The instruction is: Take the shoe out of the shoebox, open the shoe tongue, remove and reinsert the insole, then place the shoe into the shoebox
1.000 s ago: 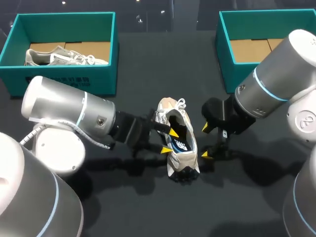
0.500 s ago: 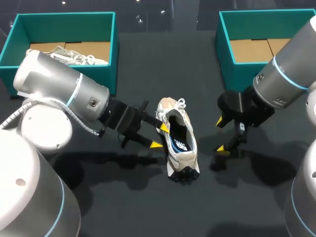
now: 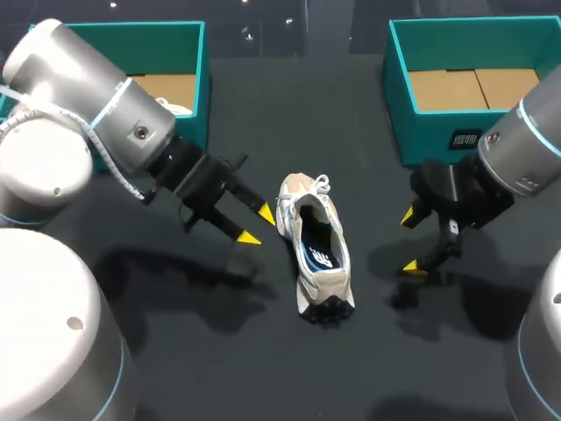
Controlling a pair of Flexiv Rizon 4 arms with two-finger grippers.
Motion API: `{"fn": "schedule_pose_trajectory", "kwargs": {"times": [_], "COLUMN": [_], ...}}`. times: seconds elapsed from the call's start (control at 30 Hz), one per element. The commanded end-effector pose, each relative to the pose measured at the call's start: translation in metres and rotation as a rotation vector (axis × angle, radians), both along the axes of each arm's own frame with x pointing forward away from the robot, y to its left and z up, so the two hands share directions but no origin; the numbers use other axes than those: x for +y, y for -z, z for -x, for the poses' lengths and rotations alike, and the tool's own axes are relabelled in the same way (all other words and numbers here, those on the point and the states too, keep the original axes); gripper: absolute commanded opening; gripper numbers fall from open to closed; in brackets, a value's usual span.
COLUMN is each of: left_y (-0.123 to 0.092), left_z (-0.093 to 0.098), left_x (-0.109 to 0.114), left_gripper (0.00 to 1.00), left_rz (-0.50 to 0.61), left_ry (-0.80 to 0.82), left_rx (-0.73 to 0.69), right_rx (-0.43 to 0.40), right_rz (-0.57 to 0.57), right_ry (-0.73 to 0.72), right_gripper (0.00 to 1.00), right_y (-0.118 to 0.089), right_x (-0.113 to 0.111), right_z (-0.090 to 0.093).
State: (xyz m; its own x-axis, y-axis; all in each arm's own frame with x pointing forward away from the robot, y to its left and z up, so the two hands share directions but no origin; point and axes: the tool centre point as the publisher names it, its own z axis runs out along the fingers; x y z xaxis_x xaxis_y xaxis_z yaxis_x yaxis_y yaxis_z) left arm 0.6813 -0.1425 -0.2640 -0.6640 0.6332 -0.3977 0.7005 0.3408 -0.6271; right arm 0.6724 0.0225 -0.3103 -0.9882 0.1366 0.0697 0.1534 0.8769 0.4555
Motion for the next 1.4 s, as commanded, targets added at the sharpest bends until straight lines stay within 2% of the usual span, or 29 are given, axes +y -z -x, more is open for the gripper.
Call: {"fn": "schedule_pose_trajectory", "kwargs": {"times": [0.03,0.47,0.83,0.93,1.07,1.4], "left_y": [-0.025,-0.025,-0.021,-0.021,-0.024,-0.031], "left_z": [-0.006,-0.006,-0.010,-0.011,-0.013,-0.021], "left_x": [0.019,0.019,0.013,0.009,0.002,-0.023], "left_gripper": [0.00,0.00,0.00,0.00,0.00,0.00], "left_rz": [-0.126,-0.126,-0.203,-0.230,-0.274,-0.387], "left_ry": [0.116,0.116,0.240,0.268,0.295,0.410], "left_rx": [-0.009,-0.009,-0.040,-0.054,-0.089,-0.159], "right_rx": [-0.003,-0.003,0.061,0.072,0.070,0.070], "right_rz": [0.001,0.001,-0.007,-0.001,-0.008,-0.008], "right_ry": [0.000,0.000,0.053,0.067,0.079,0.079], "right_gripper": [1.00,1.00,1.00,1.00,1.00,1.00], "right_y": [0.000,0.000,-0.014,-0.015,-0.015,-0.015], "right_x": [0.000,0.000,-0.071,-0.084,-0.095,-0.095], "right_z": [0.001,0.001,0.015,0.015,0.014,0.014]}}
